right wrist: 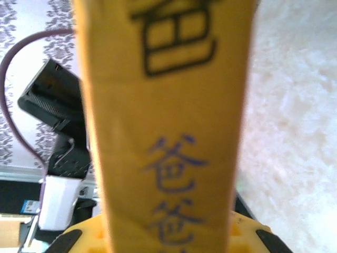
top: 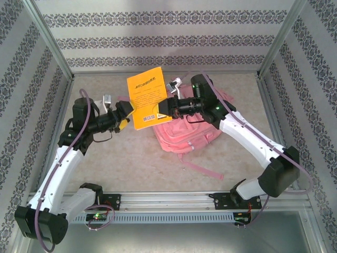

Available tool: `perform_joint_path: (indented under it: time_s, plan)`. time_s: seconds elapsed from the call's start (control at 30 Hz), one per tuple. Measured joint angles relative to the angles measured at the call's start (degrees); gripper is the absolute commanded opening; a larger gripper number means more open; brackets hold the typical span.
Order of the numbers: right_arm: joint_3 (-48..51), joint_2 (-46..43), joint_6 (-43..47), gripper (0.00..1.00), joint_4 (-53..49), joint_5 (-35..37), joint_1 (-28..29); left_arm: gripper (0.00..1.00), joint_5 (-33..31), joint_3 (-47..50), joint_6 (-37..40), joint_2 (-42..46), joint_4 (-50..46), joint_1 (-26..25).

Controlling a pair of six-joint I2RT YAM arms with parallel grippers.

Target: Pack the student bag

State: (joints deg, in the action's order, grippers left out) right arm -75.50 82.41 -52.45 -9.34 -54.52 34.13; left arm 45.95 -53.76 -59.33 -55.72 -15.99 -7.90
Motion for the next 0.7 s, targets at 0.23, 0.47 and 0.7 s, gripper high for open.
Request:
perform_joint_path:
  time_s: [0.23, 0.47, 0.7]
  plan:
    - [4.5, -6.1, -4.11, 0.0, 4.13, -3.72, -0.66, 0.77, 7.67, -2.45, -6.27, -4.5, 16.81, -1.79]
    - [7.02, -9.09, -6.34, 0.0, 6.62, -5.14, -2.14, 0.36, 9.84, -3.06, -11.28, -7.19, 28.26, -4.46]
    - [7.02, -9.81, -3.87, 0.44, 3.52, -4.42, -3.65, 0.0, 9.9, -3.93, -11.3, -8.46, 30.97, -6.47]
